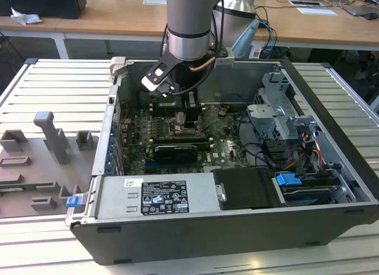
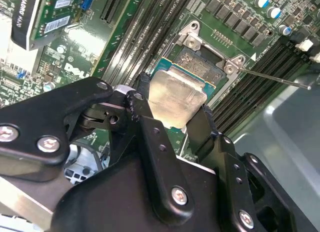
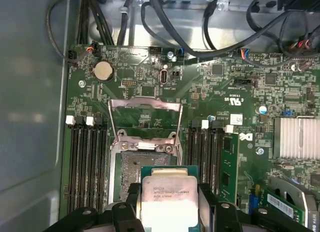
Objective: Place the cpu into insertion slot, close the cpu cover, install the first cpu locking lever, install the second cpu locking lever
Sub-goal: 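Place the cpu into insertion slot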
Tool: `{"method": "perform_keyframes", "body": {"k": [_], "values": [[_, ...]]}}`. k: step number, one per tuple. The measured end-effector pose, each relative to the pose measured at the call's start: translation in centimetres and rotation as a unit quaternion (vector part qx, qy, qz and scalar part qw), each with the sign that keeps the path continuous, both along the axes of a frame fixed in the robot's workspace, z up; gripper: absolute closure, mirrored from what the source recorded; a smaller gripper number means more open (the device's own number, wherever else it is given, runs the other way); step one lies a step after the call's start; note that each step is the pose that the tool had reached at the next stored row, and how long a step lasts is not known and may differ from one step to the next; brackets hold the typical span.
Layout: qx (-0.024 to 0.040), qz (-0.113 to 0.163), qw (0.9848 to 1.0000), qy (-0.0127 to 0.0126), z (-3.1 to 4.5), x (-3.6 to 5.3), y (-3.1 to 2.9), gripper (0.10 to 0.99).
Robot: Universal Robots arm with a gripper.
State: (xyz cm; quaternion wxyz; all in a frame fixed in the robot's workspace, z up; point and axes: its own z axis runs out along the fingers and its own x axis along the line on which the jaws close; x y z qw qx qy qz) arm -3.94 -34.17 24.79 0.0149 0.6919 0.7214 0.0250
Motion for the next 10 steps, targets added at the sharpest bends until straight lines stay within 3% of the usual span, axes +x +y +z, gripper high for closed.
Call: {"method": "perform_keyframes", "body": {"k": [6,10], "values": [[0.0000,0.000,1.0000,0.0000,-0.24,-0.02,0.01,0.545],[0.0000,0.000,1.0000,0.0000,-0.79,-0.02,0.03,0.545]]}}
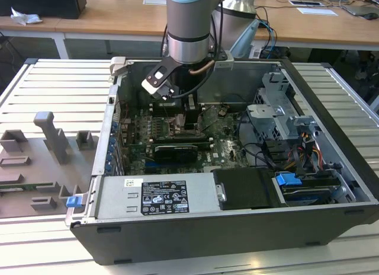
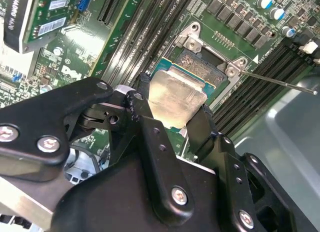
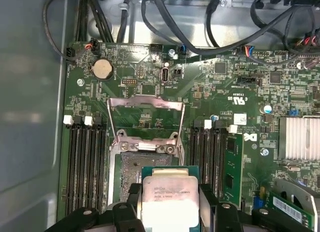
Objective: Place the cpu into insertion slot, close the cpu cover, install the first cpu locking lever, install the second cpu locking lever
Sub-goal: 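Place the cpu into insertion slot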
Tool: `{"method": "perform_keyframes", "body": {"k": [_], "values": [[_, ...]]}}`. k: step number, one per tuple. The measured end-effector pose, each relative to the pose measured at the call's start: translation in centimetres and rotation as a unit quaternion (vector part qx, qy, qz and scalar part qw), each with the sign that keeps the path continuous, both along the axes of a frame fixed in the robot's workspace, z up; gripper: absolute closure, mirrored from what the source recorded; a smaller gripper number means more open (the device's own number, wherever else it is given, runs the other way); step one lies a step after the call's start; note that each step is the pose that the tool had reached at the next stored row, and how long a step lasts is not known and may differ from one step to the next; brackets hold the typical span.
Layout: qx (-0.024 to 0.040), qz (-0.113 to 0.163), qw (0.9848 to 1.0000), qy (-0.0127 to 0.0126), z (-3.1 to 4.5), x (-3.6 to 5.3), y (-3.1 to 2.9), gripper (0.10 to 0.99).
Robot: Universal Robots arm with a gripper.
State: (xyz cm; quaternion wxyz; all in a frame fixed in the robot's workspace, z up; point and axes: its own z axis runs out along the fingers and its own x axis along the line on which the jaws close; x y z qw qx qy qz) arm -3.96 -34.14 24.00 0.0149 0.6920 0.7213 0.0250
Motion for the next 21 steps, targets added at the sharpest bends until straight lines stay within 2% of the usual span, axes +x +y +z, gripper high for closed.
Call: {"method": "perform_keyframes", "body": {"k": [3,8,15,21], "values": [[0.0000,0.000,1.0000,0.0000,-0.48,0.00,0.20,0.545],[0.0000,-0.004,1.0000,0.0000,-1.10,-0.01,0.91,0.545],[-0.0002,-0.008,1.0000,0.0000,-2.34,-0.21,1.34,0.545],[-0.0003,-0.014,0.9999,0.0000,-2.62,-0.31,1.57,0.545]]}}
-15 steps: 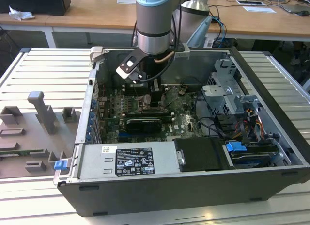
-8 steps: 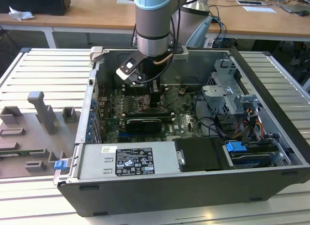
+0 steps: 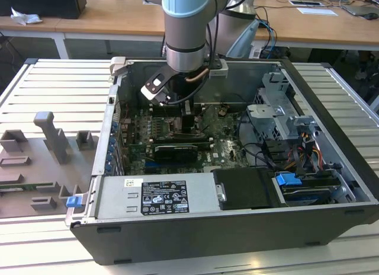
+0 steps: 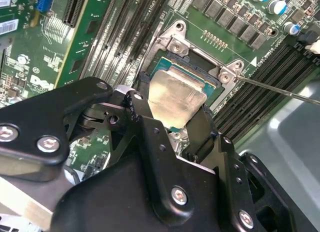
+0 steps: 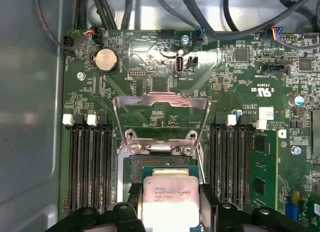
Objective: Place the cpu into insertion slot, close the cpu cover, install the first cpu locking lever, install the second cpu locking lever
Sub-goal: 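Place the cpu into insertion slot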
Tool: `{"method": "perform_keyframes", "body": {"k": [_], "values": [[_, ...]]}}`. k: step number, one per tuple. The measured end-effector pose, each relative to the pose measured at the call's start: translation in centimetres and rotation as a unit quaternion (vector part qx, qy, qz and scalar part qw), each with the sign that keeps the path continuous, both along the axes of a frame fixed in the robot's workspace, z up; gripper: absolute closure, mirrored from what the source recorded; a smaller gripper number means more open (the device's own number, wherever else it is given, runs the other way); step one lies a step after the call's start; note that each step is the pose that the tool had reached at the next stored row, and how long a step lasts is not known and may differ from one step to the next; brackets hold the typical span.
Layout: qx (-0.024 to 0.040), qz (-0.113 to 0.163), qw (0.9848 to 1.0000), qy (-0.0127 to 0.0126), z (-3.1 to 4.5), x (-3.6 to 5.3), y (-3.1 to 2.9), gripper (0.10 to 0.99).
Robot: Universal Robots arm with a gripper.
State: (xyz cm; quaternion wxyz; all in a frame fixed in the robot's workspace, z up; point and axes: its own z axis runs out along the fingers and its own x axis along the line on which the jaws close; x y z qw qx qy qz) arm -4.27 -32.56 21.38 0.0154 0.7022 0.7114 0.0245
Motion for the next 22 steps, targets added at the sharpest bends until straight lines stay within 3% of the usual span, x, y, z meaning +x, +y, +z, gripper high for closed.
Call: {"method": "perform_keyframes", "body": {"k": [5,7,22], "values": [[0.0001,-0.003,1.0000,0.0000,-0.59,0.01,0.95,0.545],[0.0001,-0.016,0.9999,0.0001,-0.86,0.03,0.96,0.545],[-0.0003,-0.017,0.9999,0.0001,-1.47,0.19,0.96,0.545]]}}
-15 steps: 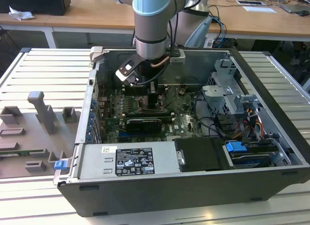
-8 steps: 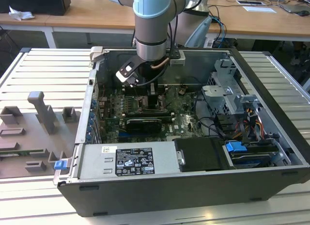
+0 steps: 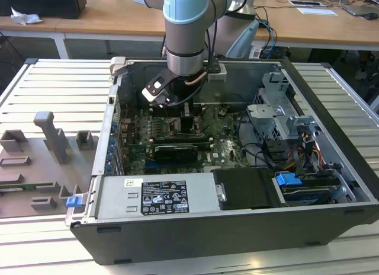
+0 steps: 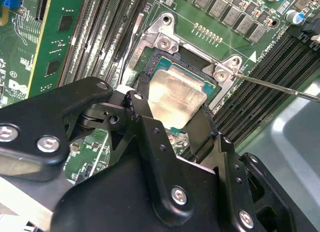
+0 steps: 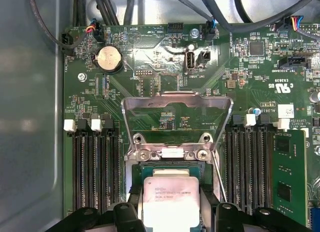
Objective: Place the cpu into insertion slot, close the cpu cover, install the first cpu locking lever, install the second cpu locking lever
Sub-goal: 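Place the cpu into insertion slot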
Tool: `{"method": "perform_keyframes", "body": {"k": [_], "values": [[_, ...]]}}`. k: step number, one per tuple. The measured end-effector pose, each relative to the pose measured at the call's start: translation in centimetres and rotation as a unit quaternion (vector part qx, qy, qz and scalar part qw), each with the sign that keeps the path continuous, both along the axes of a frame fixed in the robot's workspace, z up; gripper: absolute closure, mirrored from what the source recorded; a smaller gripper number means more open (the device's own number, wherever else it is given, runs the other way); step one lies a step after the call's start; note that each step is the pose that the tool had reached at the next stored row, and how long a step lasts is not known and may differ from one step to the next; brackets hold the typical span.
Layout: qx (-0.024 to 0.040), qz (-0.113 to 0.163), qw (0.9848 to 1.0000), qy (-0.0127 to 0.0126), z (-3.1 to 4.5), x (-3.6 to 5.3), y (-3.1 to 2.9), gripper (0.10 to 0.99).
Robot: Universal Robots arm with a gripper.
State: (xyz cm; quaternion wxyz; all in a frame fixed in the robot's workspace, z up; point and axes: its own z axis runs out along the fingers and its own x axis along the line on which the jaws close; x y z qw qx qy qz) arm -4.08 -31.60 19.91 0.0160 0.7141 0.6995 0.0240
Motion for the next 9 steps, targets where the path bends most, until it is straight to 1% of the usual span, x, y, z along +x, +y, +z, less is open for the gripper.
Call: {"method": "perform_keyframes", "body": {"k": [5,6,9], "values": [[0.0001,0.000,1.0000,0.0000,-0.01,0.00,0.00,0.533],[0.0000,0.000,1.0000,0.0000,-0.01,0.00,0.00,0.471],[0.0000,0.000,1.0000,0.0000,-0.01,0.00,-0.04,0.471]]}}
